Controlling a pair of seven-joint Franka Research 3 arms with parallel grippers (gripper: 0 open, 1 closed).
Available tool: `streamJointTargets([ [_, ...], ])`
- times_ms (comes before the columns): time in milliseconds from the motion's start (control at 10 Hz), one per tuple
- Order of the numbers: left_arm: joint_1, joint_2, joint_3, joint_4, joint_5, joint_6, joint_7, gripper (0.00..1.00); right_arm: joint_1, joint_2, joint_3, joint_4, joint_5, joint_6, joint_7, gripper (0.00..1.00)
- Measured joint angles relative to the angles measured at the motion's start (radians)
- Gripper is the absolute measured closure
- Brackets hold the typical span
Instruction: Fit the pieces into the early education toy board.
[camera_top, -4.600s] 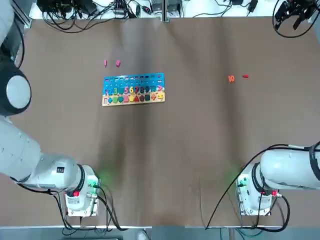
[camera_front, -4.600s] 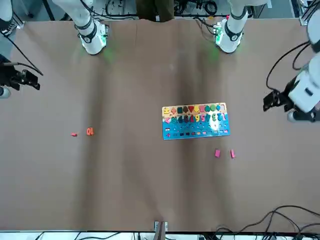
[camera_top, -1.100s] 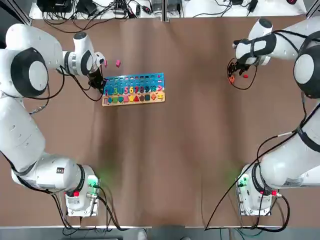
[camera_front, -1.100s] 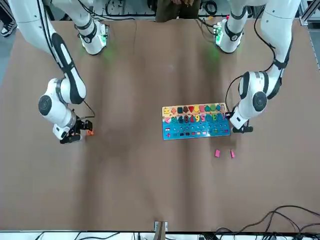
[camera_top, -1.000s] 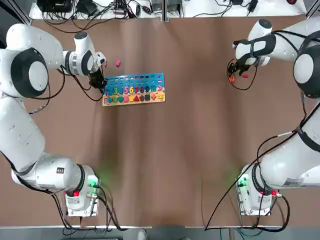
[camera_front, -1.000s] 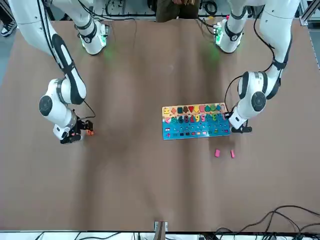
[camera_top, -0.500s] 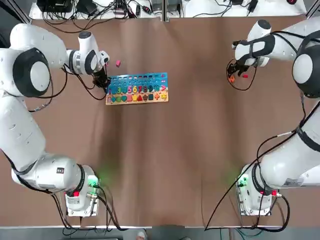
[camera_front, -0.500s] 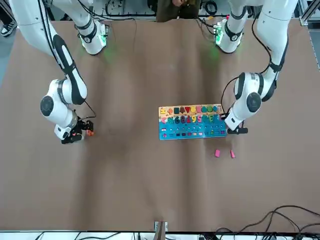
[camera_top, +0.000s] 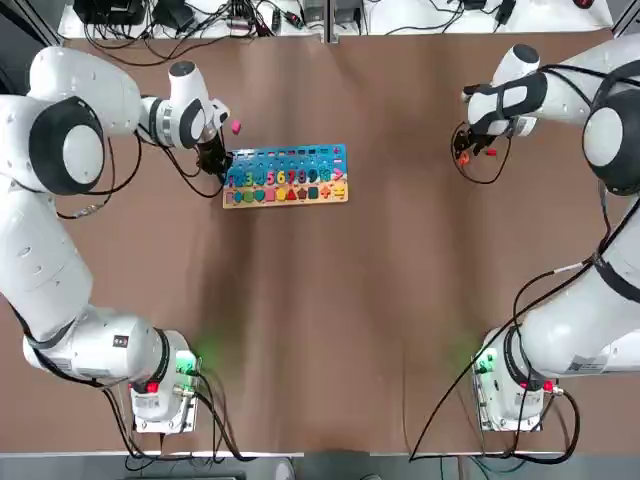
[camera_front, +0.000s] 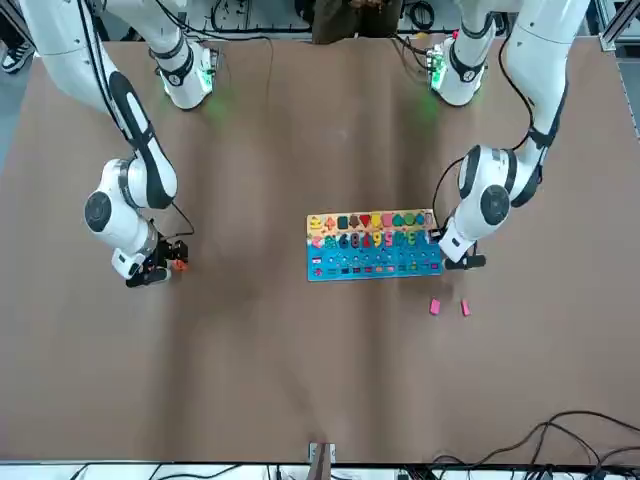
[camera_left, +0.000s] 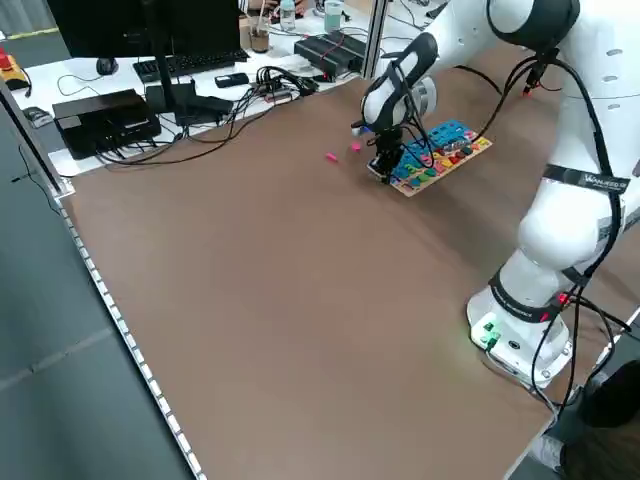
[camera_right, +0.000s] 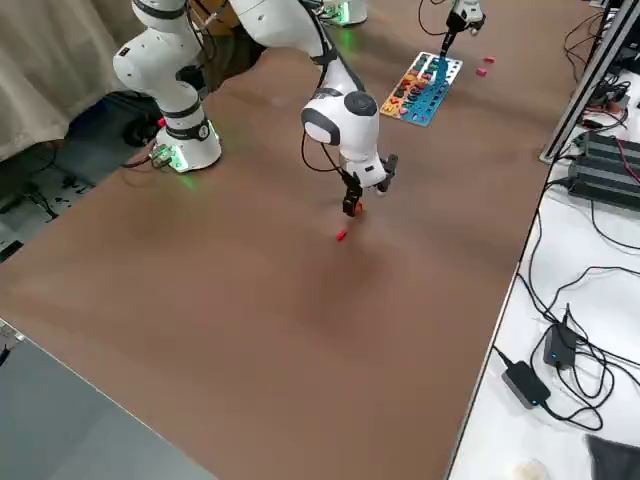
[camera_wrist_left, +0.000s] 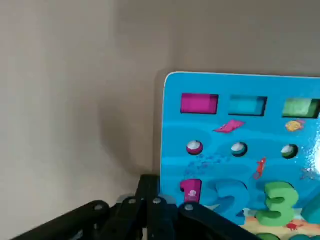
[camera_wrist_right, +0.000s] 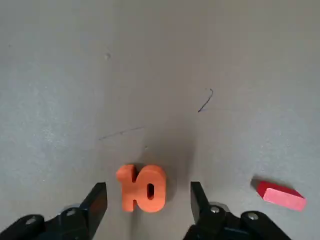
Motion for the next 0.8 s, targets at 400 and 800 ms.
streamJointTargets([
  [400,-0.054,0.017,-0.015,0.025,0.002,-0.001,-0.108,0.99,0.005,0.004,0.0,-0.002,0.0,0.007,0.0,0.27],
  [800,-0.12,0.049,-0.015,0.078,0.005,-0.011,-0.228,0.99,0.006,0.005,0.0,-0.005,0.0,0.01,0.0,0.31],
])
